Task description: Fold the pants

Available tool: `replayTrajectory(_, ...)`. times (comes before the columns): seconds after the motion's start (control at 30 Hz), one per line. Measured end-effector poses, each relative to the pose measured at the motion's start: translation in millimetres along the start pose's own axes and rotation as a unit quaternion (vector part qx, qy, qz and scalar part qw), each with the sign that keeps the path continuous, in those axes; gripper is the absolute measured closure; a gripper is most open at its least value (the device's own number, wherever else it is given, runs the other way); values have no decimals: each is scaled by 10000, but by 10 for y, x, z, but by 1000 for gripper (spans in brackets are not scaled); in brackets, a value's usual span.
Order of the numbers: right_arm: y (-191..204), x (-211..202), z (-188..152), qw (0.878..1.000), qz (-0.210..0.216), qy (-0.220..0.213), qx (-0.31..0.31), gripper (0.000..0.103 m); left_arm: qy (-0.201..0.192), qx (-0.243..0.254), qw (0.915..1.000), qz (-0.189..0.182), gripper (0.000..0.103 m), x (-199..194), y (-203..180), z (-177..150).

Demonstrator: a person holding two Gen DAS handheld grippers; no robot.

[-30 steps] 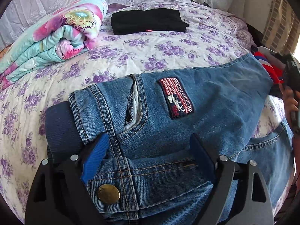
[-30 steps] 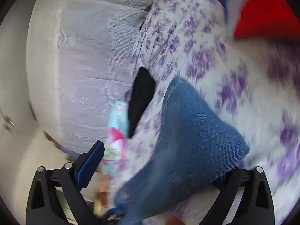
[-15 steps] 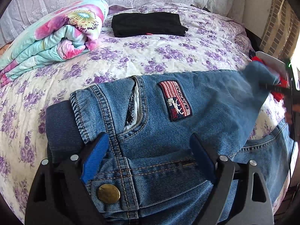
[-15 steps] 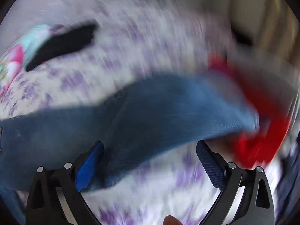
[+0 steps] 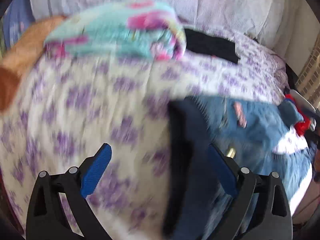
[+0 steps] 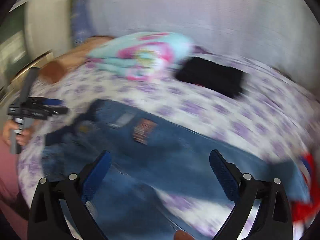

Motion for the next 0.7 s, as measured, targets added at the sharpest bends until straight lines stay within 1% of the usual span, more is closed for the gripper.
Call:
replayTrajectory(0.03, 189, 196, 145, 9995, 220, 71, -233, 7, 168, -27, 9997, -189, 9, 41, 44, -114)
replayTrajectory(0.07, 368, 420, 310, 9978, 422, 170, -487, 11, 350, -75, 9983, -470, 9, 83, 74, -251)
replayTrajectory(0.13, 659, 825, 614, 9922, 760, 363, -918, 12, 541, -179, 9950, -825, 9, 140, 90, -427)
replayTrajectory(0.17, 780, 976, 714, 9899, 850, 447, -1045, 12, 521, -178, 9933, -1012, 9, 140, 75, -490)
replayTrajectory(0.23, 996, 1335, 881, 9838, 980, 773, -1290, 12, 378, -48, 9916, -1236, 10, 115, 18, -539)
replayTrajectory(0.27, 1048, 1494, 934, 9812, 1039, 944, -1321, 12, 338, 59, 9876, -1533, 10, 100, -66, -557)
replayTrajectory(0.3, 1119, 1650, 984, 9783, 1140, 1126, -1310, 12, 334, 161, 9809, -1910, 15, 86, -157, -575)
replayTrajectory(0.33, 1178, 1768, 997, 9741, 1228, 1327, -1356, 12, 377, 298, 9719, -2305, 24, 81, -263, -607)
replayTrajectory(0.37, 1219, 1904, 993, 9691, 1220, 1562, -1470, 12, 464, 412, 9663, -2497, 29, 100, -346, -652)
replayTrajectory(0.4, 1275, 1901, 845, 9641, 1161, 1769, -1605, 12, 534, 520, 9658, -2482, 32, 126, -401, -684)
replayTrajectory(0.43, 1299, 1989, 794, 9594, 1105, 1958, -1703, 12, 535, 657, 9691, -2315, 36, 156, -437, -711)
replayTrajectory(0.47, 1313, 2031, 730, 9572, 1133, 2070, -1675, 19, 488, 762, 9718, -2177, 38, 169, -465, -728)
replayTrajectory(0.5, 1332, 2033, 687, 9572, 1143, 2100, -1629, 21, 439, 771, 9731, -2126, 41, 168, -471, -727)
replayTrajectory(0.53, 1335, 2028, 684, 9577, 1102, 2085, -1646, 37, 413, 736, 9730, -2146, 51, 165, -460, -716)
replayTrajectory(0.57, 1351, 1997, 697, 9586, 1070, 2030, -1684, 48, 427, 597, 9709, -2279, 53, 161, -430, -704)
replayTrajectory(0.6, 1350, 1959, 705, 9595, 977, 2006, -1719, 52, 452, 509, 9688, -2382, 59, 163, -415, -696)
replayTrajectory(0.63, 1340, 1915, 720, 9610, 872, 1976, -1725, 59, 470, 434, 9656, -2520, 64, 153, -411, -691)
replayTrajectory(0.67, 1337, 1903, 734, 9627, 818, 1944, -1697, 65, 435, 435, 9646, -2564, 66, 124, -418, -704)
replayTrajectory(0.7, 1313, 1868, 768, 9659, 775, 1888, -1594, 67, 356, 485, 9651, -2548, 69, 91, -433, -699)
Point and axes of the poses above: each gripper's, at about its wrist camera, not at the fingertips, and x roughly the way its jaws point, y to its left, z to its top, the point moved 7 cm from there along x, roughly the way its jaws point, and after that the axes turned 5 degrees about z, right-handed, at the moved point
